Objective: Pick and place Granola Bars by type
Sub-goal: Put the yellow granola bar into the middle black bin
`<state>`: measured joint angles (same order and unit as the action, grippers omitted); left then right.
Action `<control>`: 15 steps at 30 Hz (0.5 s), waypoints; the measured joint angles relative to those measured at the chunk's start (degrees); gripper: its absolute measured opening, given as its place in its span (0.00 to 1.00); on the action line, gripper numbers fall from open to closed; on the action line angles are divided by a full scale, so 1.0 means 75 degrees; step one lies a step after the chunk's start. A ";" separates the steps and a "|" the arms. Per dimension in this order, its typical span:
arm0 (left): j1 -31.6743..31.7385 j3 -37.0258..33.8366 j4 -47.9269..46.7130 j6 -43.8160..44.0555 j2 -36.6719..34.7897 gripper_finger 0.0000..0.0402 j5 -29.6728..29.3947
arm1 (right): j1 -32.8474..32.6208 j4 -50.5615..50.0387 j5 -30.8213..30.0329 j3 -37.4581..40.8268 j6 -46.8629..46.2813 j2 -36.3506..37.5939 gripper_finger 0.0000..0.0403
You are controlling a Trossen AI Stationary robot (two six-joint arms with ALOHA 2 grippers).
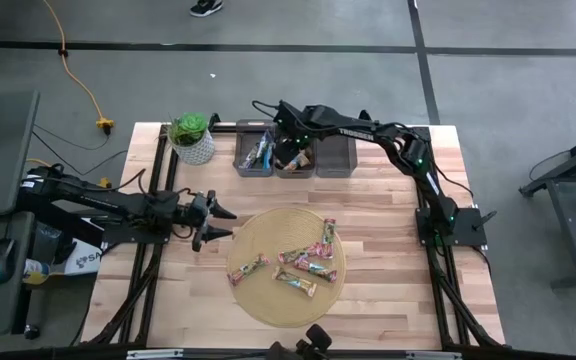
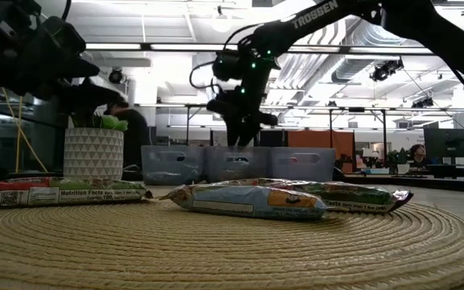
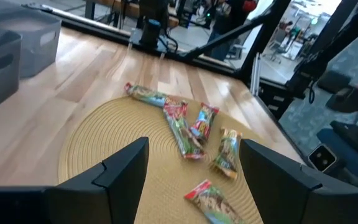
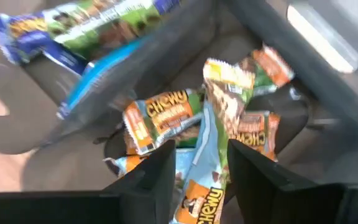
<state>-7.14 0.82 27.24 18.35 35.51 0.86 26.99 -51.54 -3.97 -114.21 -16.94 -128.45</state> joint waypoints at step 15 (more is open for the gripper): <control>0.0000 0.0000 -0.0291 0.0000 0.0000 0.62 0.0000 | -0.0913 -0.0009 0.0782 -0.0006 0.1672 0.2004 0.36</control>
<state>-7.14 0.82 25.06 18.35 35.51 0.86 20.15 -51.61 1.89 -114.26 -4.40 -113.42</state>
